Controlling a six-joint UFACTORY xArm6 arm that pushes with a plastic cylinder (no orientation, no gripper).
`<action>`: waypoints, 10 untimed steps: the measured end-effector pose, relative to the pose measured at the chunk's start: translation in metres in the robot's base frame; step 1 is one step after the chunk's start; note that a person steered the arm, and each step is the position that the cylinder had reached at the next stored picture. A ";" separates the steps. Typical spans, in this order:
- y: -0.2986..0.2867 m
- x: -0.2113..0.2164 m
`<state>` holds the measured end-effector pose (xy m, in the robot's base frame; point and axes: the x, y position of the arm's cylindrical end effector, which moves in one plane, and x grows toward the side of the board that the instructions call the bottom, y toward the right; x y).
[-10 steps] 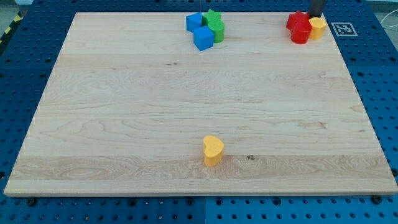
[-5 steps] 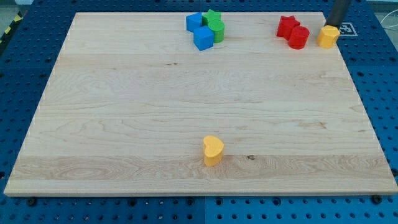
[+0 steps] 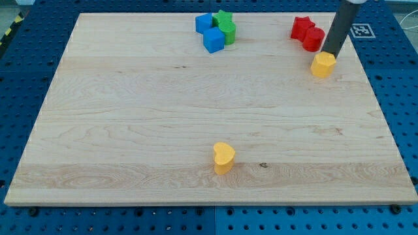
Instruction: Slide the yellow hexagon towards the yellow heart
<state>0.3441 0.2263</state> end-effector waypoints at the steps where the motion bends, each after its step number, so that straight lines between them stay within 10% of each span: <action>1: -0.019 0.023; 8: -0.096 0.145; 10: -0.040 0.156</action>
<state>0.5002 0.1861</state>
